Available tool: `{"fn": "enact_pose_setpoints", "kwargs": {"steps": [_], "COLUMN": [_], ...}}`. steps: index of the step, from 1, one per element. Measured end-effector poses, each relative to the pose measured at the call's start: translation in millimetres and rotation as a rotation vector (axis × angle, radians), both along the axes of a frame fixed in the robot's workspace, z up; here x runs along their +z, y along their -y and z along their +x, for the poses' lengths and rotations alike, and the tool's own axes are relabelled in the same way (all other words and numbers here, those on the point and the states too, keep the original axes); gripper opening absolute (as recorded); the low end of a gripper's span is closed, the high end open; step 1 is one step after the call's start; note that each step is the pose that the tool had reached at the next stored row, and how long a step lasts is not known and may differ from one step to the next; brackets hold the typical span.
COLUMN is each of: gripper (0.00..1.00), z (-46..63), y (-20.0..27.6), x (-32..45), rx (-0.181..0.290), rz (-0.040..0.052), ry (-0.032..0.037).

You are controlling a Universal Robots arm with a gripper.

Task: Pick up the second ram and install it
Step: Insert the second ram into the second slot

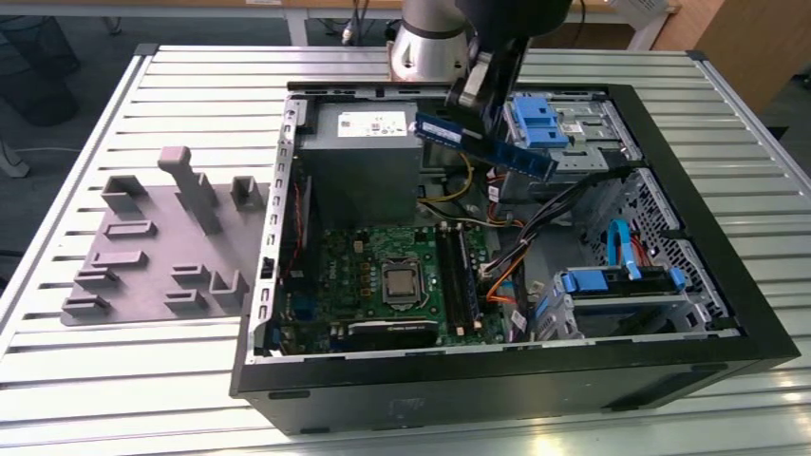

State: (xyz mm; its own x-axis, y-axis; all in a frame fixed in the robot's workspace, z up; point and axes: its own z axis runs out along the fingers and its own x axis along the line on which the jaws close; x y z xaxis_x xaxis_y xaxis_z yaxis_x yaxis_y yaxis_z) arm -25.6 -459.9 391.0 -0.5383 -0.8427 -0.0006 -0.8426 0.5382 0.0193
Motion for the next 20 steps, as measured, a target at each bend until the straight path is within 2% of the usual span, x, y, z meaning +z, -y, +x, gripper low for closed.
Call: {"fn": "enact_pose_setpoints", "kwargs": {"steps": [20], "gripper": [0.14], "z": [0.0], "y": [0.0], "x": [-2.4], "rx": [-0.219], "rz": [0.0], "ry": [0.0]}}
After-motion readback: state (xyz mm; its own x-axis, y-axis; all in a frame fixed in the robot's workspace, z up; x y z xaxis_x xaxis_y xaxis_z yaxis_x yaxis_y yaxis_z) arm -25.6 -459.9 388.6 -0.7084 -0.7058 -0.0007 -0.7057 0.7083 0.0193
